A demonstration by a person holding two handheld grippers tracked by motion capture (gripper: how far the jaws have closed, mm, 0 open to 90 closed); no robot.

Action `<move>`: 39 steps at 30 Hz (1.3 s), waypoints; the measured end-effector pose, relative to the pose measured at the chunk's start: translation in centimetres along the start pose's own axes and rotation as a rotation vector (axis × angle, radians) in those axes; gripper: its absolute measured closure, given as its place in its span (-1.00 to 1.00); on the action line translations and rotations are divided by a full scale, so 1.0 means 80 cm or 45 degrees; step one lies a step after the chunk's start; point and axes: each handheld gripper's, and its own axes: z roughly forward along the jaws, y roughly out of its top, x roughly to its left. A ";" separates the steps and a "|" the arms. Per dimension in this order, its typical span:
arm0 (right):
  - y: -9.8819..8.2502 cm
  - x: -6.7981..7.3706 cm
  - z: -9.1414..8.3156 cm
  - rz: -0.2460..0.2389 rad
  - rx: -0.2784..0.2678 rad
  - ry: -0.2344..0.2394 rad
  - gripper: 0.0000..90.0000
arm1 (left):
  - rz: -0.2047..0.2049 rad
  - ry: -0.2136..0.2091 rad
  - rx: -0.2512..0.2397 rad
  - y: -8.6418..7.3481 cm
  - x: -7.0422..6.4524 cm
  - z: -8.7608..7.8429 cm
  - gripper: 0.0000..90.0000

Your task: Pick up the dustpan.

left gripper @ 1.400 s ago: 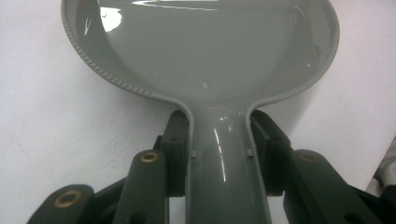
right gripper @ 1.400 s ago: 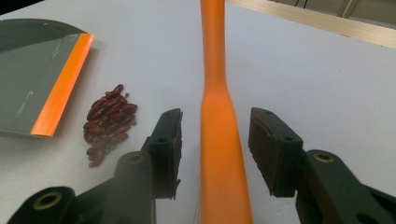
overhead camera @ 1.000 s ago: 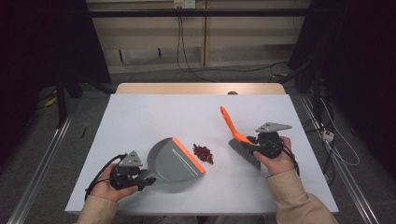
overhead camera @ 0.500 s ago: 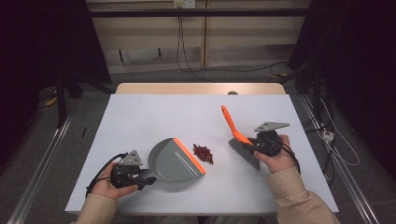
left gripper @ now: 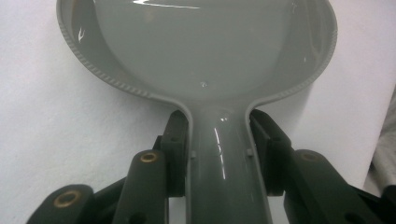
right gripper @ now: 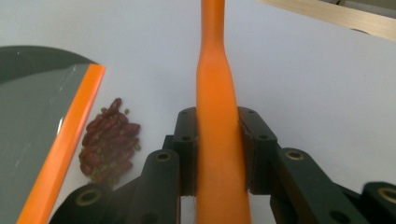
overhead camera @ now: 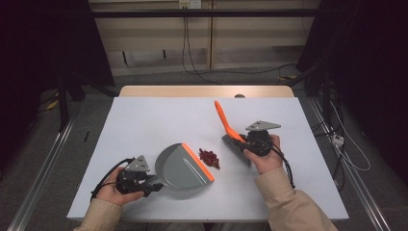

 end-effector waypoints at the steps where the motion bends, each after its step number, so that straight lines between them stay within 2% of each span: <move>1: 0.002 0.004 0.003 -0.010 -0.012 -0.004 0.59 | -0.001 0.001 0.000 0.000 0.000 0.000 0.39; 3: 0.004 0.009 0.010 -0.019 -0.028 -0.002 0.59 | -0.002 -0.002 -0.002 0.000 0.000 0.001 0.40; 9: 0.008 0.022 0.029 -0.064 -0.005 0.003 0.59 | -0.012 -0.003 -0.010 0.001 -0.001 0.001 0.40; 13: 0.011 0.029 0.033 -0.107 0.009 0.009 0.58 | -0.002 -0.008 -0.006 0.002 -0.001 0.002 0.40; 15: 0.012 0.031 0.034 -0.116 0.011 -0.006 0.58 | -0.001 -0.006 -0.003 0.002 -0.001 0.003 0.40; 19: 0.013 0.038 0.034 -0.136 0.028 0.007 0.59 | -0.008 -0.009 -0.007 0.002 -0.002 0.004 0.40; 26: 0.010 0.052 0.034 -0.103 0.027 -0.009 0.59 | 0.000 -0.009 0.001 0.005 -0.002 0.004 0.40; 30: 0.009 0.057 0.034 -0.116 0.028 -0.018 0.59 | -0.004 -0.010 -0.001 0.005 -0.002 0.004 0.39; 39: 0.009 0.057 0.033 -0.090 0.030 -0.012 0.58 | -0.007 -0.015 -0.003 0.005 -0.002 0.005 0.39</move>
